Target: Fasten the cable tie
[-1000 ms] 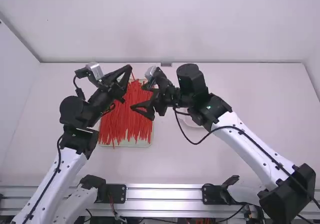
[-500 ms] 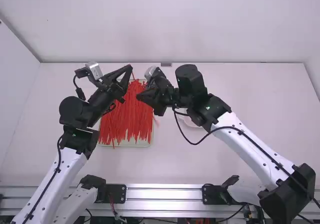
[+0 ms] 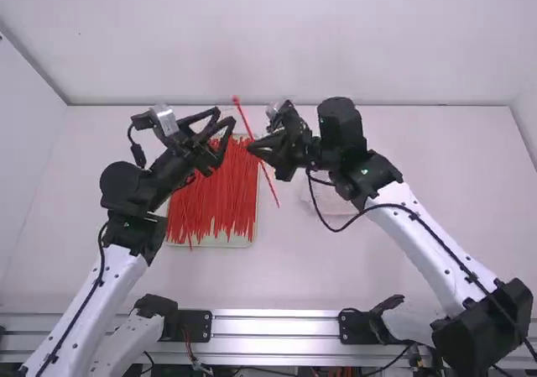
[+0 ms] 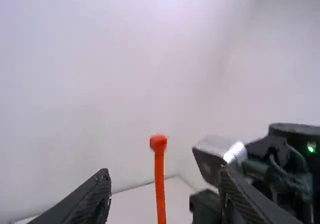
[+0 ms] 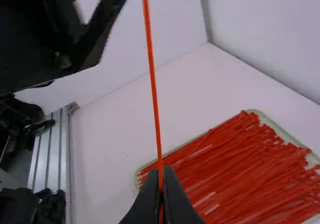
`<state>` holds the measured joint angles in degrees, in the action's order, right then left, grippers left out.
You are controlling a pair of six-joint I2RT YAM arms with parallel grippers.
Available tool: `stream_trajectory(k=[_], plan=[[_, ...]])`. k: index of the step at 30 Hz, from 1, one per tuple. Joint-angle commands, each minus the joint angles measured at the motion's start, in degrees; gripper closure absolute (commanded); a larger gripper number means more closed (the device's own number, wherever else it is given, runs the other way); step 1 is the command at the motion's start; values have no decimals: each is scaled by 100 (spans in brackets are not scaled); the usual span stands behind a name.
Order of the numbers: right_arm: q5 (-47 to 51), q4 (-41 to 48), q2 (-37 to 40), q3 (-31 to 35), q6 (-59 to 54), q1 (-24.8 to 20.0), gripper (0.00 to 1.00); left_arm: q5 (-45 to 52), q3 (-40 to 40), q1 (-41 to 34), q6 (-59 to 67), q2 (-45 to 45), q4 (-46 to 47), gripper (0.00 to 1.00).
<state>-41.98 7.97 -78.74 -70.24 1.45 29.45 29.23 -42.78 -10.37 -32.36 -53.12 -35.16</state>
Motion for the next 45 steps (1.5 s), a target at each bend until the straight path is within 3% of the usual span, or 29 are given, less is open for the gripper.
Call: stream_trajectory(k=[1,9,13,17,23,28,36,45], plan=[[-538,20,48,-170,-39,-374,100,155,-188,205,133,17,151,39],[-1563,17,46,-170,-522,-1333,100,1768,-1217,789,979,-413,955,23],[-1652,103,46,-170,-835,-1565,100,2723,-1996,852,1703,-903,1676,1],[-2214,70,46,-170,-1217,-1646,100,3582,-2651,820,2024,-1462,1947,1],[-2275,-667,42,-170,-903,-1644,100,4752,-3283,813,1755,-2203,1152,1],[-2275,-1370,42,-170,-319,-1593,100,4769,-3333,811,804,-2476,13,1],[-2273,-2393,42,-170,922,-1130,100,4710,-3331,761,-1128,-2667,-2059,1],[-2277,-2363,42,-170,1034,-577,100,4492,-3324,767,-1934,-2667,-2190,0]])
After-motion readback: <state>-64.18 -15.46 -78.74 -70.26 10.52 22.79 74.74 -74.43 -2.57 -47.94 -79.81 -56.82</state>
